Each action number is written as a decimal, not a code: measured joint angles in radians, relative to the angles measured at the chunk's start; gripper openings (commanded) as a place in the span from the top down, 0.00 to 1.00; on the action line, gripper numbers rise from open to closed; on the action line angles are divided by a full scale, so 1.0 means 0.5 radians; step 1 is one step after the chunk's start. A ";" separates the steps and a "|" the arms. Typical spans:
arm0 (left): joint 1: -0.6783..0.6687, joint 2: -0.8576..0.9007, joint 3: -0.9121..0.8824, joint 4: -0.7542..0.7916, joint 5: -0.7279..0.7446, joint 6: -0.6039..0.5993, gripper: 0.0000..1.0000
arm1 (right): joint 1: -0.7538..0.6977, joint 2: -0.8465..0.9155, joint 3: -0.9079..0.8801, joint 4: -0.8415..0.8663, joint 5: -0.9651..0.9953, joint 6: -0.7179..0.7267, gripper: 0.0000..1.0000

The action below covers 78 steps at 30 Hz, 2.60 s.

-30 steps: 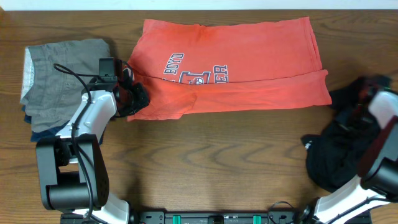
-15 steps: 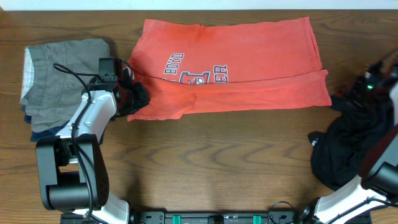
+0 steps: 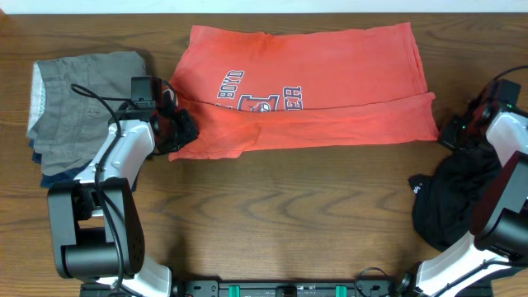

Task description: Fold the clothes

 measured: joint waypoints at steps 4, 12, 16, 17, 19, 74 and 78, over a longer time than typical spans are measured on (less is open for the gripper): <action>0.000 0.000 0.000 0.000 0.000 0.001 0.78 | -0.039 0.000 -0.092 0.198 0.027 0.000 0.92; 0.000 0.000 0.000 -0.031 0.000 0.001 0.77 | -0.246 0.000 -0.090 0.279 0.214 0.005 0.82; 0.000 0.000 0.000 -0.031 0.000 0.001 0.76 | -0.429 0.000 0.008 0.166 0.188 0.061 0.91; 0.000 0.000 0.000 -0.031 0.000 0.000 0.76 | -0.471 0.000 0.042 0.147 0.135 0.070 0.91; 0.000 0.000 0.000 -0.031 0.000 0.000 0.76 | -0.517 0.000 0.095 0.123 0.002 0.071 0.84; 0.000 0.000 -0.178 -0.050 -0.107 0.007 0.54 | -0.024 -0.109 -0.253 -0.307 0.037 0.359 0.99; 0.000 0.000 -0.211 -0.073 -0.110 0.007 0.54 | -0.049 -0.111 -0.253 -0.305 0.143 0.385 0.97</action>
